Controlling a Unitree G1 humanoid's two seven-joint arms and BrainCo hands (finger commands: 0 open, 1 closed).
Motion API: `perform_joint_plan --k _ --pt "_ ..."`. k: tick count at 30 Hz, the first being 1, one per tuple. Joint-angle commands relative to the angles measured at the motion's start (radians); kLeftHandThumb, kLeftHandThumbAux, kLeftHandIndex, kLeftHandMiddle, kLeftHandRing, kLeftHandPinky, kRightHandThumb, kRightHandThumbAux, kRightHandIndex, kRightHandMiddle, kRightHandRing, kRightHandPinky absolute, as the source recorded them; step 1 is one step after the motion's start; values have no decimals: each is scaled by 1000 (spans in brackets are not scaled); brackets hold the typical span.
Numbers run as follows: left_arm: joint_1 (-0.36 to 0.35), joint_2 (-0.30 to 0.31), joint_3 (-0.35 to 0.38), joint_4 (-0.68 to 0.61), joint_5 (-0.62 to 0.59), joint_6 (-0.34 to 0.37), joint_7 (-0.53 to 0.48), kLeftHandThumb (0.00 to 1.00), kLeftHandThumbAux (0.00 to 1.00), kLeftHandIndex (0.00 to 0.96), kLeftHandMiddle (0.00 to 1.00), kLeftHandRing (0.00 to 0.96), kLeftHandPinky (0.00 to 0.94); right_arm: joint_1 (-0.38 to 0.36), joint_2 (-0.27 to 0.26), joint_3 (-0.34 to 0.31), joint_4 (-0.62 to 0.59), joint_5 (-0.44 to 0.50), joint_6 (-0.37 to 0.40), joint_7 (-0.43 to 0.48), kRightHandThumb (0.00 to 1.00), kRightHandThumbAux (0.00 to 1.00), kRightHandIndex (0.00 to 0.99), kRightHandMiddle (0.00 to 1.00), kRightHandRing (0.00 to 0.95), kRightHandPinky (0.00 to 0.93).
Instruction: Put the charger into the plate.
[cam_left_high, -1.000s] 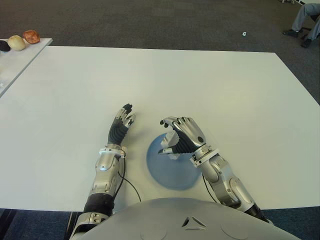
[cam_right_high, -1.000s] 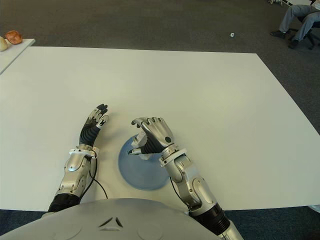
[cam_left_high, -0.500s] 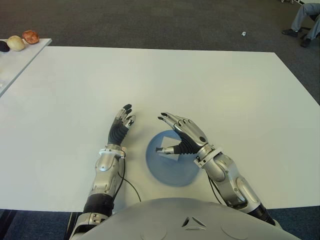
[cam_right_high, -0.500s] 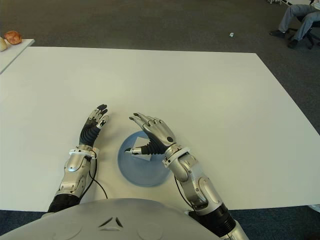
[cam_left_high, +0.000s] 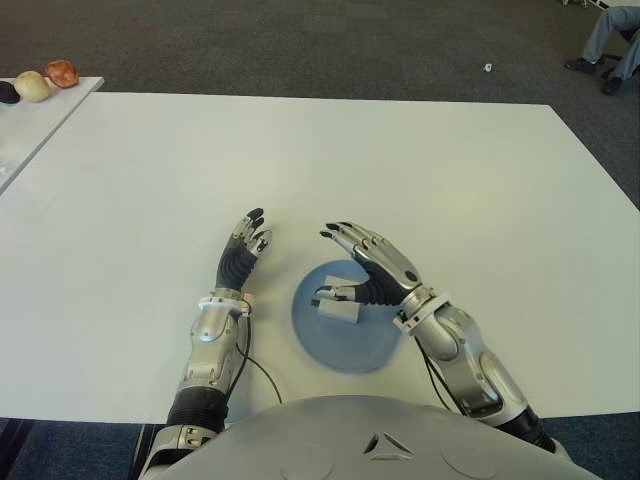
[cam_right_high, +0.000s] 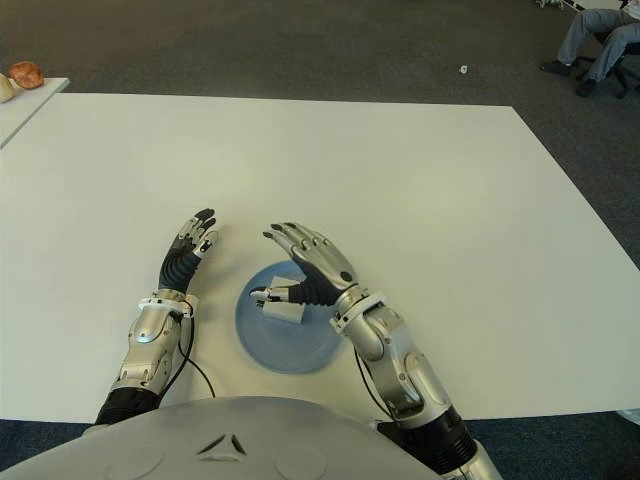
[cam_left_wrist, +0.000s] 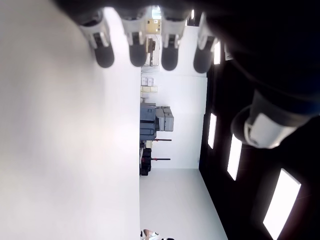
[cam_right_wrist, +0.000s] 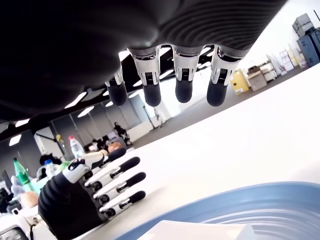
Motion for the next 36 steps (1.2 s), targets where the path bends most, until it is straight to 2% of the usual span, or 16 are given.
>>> perform_joint_plan --k 1,12,20,25,30,33,36 --pt "26 -3 -2 35 1 62 0 0 528 132 98 28 0 3 -3 -10 4 11 -9 -1 190 197 0 0 0 0" --pt "25 -11 1 24 -9 88 2 0 543 117 95 26 0 -2 5 -31 4 21 5 -3 151 202 0 0 0 0" --pt "29 -8 1 24 -6 81 2 0 528 105 99 38 0 -3 59 -80 6 43 47 -39 106 257 0 0 0 0" --pt "23 -3 2 37 -3 72 1 0 523 110 101 41 0 -21 135 -154 44 149 58 -111 78 350 0 0 0 0" --pt "20 -5 4 45 -5 68 1 0 511 117 100 40 0 -59 170 -224 59 241 79 -121 59 444 0 0 0 0" --pt "18 -4 6 54 -6 54 -3 0 512 123 106 47 2 -89 189 -288 87 320 78 -138 35 492 0 0 0 0" --pt "17 -3 5 62 -5 43 -6 0 512 126 108 51 1 -99 206 -314 107 356 73 -158 19 538 0 0 0 0"
